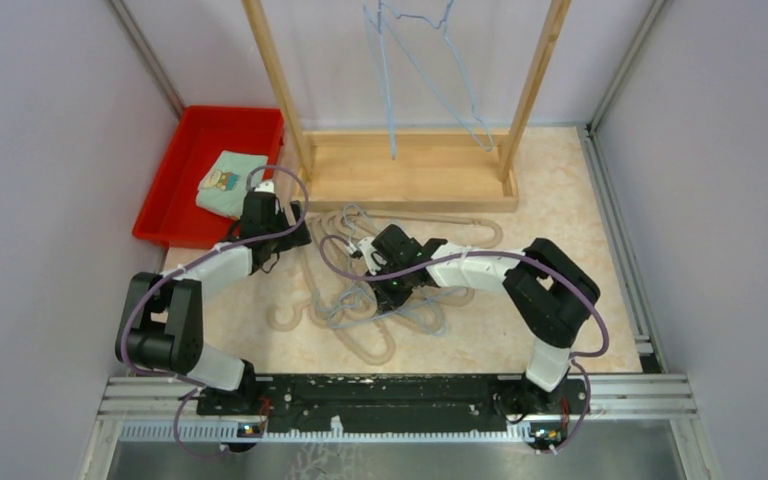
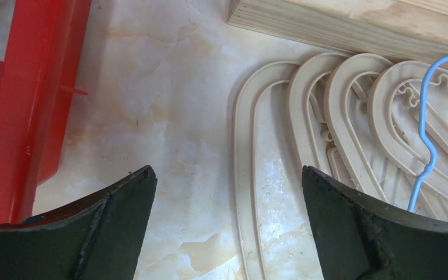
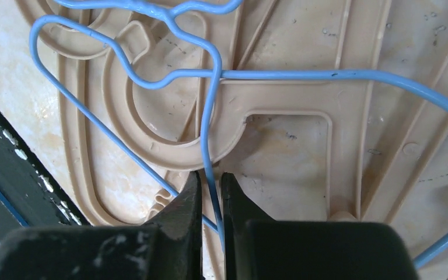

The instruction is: Organize the hangers

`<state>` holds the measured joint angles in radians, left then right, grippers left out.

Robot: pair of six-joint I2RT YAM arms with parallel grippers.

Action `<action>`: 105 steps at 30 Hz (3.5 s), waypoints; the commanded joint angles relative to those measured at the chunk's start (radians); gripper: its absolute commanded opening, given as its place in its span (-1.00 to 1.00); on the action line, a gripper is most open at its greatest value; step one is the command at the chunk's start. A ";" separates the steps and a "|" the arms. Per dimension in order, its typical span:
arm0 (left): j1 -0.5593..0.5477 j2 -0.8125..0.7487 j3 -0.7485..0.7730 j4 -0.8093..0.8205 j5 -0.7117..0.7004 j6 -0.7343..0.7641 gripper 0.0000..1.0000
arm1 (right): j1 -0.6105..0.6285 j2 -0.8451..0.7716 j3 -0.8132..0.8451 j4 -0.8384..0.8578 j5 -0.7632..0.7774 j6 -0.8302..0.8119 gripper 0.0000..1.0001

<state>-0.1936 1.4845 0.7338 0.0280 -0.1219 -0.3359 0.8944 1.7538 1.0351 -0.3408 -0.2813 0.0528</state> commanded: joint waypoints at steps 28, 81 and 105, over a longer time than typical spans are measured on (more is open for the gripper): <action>0.013 -0.012 -0.006 0.006 -0.015 0.014 0.99 | -0.001 -0.053 0.174 -0.150 0.083 -0.008 -0.80; 0.017 -0.091 -0.067 -0.019 -0.038 0.006 0.99 | -0.022 -0.167 0.123 -0.144 0.087 0.022 -1.00; 0.017 0.019 0.035 0.024 -0.032 -0.045 0.99 | -0.246 -0.231 0.696 -0.345 -0.556 0.123 -1.00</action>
<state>-0.1825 1.4807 0.7219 0.0280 -0.1497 -0.3679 0.6590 1.5326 1.6287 -0.7002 -0.6655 0.1532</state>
